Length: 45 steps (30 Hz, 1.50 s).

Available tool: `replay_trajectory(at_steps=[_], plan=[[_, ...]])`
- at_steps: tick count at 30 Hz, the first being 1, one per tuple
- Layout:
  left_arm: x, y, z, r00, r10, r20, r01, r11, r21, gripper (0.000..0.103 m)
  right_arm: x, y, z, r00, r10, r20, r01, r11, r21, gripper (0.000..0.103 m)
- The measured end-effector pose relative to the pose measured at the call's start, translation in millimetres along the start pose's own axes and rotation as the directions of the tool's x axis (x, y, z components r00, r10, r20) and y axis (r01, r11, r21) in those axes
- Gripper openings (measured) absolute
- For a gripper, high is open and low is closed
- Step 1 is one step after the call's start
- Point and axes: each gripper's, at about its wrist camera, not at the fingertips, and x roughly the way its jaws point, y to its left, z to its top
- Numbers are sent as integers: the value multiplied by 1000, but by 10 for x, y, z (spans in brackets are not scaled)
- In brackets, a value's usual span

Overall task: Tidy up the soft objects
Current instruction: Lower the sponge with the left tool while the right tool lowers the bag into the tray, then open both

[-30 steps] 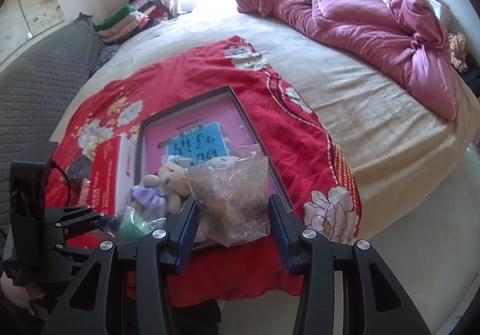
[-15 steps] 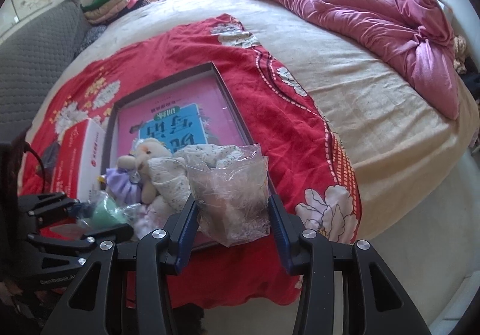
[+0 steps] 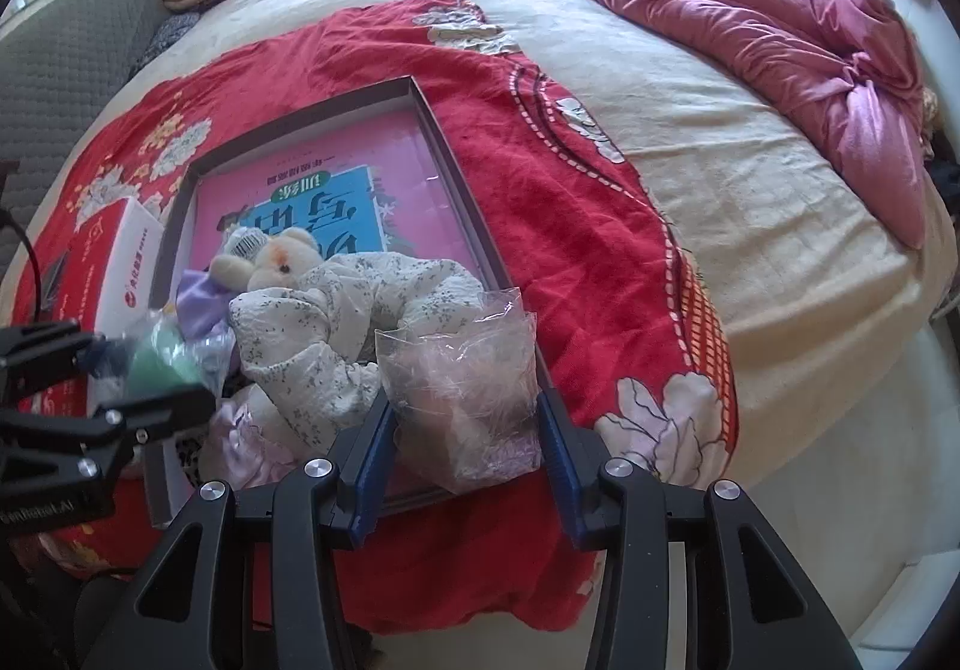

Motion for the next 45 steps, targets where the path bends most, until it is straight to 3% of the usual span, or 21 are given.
replay_trajectory(at_steps=[12,21,36,41,45], plan=[[99,88,223,1000,20,0,-20,1000,-10,47,156,123,140,1000,-17,10,18,999,-45,47],[105,90,224,1000,22,5,-22,1000,-9,47,131,123,142,998,-59,7,59,996,-73,47],[133,95,208,1000,9,13,-9,1000,-14,47,89,144,55,999,-45,3,45,996,-80,49],[138,101,205,1000,13,11,-12,1000,-14,47,41,138,60,1000,-14,22,15,998,-61,58],[133,93,211,1000,16,11,-16,1000,-17,47,5,126,40,1000,-14,28,15,998,-55,59]])
